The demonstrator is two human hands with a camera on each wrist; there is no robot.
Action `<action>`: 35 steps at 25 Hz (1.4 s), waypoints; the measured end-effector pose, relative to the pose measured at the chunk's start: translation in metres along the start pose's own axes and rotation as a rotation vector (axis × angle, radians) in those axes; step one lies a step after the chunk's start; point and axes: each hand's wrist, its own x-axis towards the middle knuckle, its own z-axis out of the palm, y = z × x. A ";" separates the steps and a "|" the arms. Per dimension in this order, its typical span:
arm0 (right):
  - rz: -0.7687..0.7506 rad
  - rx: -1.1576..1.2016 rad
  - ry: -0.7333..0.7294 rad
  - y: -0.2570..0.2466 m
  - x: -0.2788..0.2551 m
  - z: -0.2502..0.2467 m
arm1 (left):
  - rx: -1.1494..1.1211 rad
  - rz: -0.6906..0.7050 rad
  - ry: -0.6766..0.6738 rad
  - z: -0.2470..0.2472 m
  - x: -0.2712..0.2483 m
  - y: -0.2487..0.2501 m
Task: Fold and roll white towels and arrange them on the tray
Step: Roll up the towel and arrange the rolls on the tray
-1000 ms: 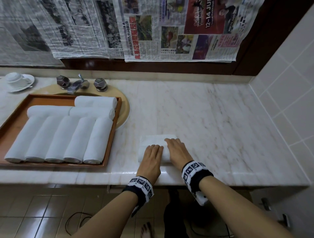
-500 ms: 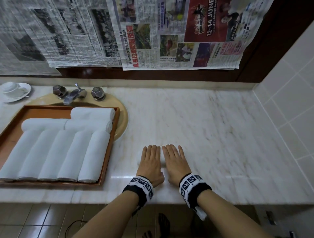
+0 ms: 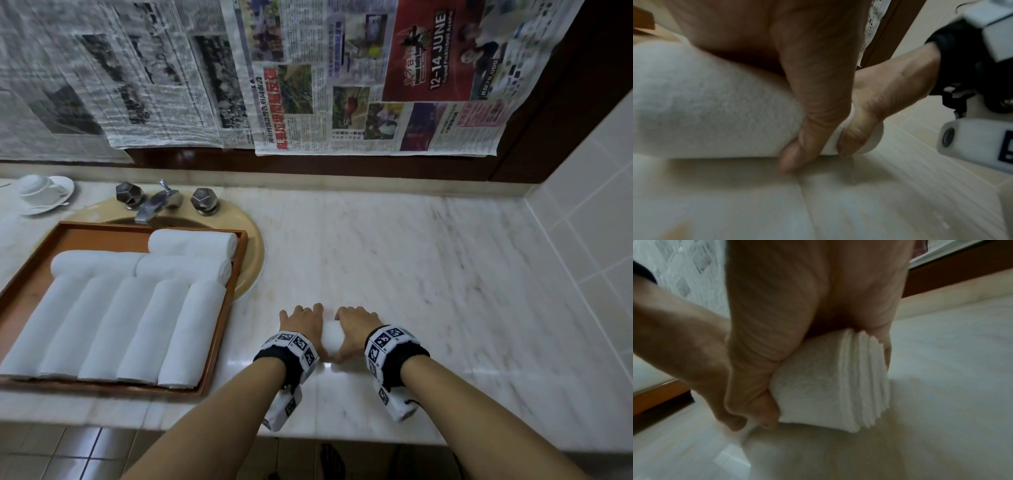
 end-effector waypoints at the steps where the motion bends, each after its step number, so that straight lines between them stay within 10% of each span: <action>1: 0.003 -0.006 0.010 -0.004 -0.003 0.000 | 0.011 0.016 0.007 -0.002 -0.005 -0.003; 9: -0.056 0.009 0.301 -0.095 -0.018 -0.067 | 0.166 0.121 0.289 -0.086 -0.050 -0.088; 14: -0.177 0.255 0.542 -0.212 0.023 -0.077 | 0.216 0.031 0.340 -0.142 -0.072 -0.227; 22: 0.141 0.538 0.327 -0.280 0.078 -0.017 | 0.222 -0.275 0.234 -0.177 -0.033 -0.462; 35: 0.137 0.538 0.333 -0.269 0.088 -0.008 | 0.130 -0.130 0.022 -0.142 0.065 -0.469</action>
